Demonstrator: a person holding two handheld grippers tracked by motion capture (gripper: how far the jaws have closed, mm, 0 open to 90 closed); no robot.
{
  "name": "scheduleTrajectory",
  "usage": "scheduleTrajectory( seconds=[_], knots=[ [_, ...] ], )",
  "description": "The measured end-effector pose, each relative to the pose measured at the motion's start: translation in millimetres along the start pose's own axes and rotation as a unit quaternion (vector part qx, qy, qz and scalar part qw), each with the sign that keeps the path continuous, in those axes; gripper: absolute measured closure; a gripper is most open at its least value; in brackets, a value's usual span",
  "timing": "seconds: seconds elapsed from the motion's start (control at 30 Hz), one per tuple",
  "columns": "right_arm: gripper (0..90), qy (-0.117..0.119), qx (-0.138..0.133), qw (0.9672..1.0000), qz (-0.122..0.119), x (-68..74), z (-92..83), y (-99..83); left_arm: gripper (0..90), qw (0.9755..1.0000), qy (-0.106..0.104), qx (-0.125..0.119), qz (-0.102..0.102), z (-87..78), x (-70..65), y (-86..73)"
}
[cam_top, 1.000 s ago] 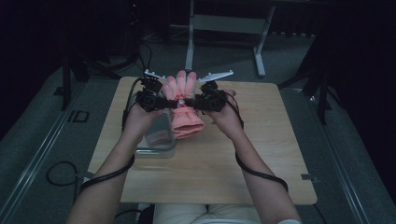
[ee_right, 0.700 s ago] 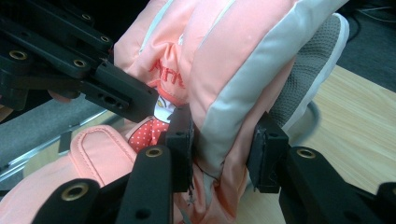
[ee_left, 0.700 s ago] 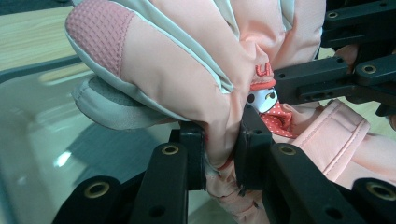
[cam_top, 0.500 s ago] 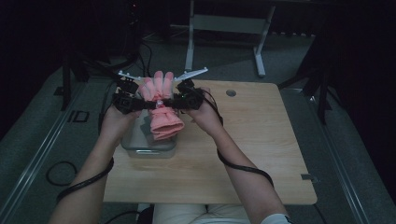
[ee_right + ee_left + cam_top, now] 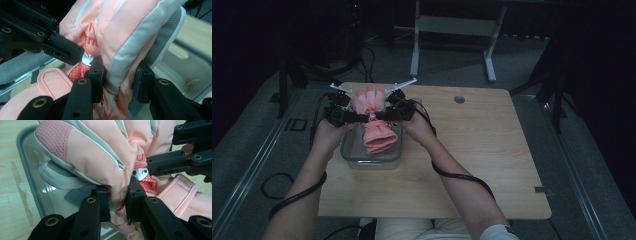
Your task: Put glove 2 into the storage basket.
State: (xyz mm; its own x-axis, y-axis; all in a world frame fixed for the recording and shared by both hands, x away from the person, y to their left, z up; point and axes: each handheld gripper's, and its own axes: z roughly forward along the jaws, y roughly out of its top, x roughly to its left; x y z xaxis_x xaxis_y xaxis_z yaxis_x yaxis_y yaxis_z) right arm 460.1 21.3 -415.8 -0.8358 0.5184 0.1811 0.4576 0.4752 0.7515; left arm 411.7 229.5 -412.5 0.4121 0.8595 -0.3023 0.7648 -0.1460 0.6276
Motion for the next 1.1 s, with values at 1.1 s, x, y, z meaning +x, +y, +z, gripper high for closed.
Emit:
scheduleTrajectory(
  seconds=[1.1],
  knots=[
    [50.6,-0.017,0.089,0.9953,0.035,-32.8,66.3,-24.3,45.7,0.996,0.063,0.027,-0.058,62.1,32.3,-31.1]
  ],
)
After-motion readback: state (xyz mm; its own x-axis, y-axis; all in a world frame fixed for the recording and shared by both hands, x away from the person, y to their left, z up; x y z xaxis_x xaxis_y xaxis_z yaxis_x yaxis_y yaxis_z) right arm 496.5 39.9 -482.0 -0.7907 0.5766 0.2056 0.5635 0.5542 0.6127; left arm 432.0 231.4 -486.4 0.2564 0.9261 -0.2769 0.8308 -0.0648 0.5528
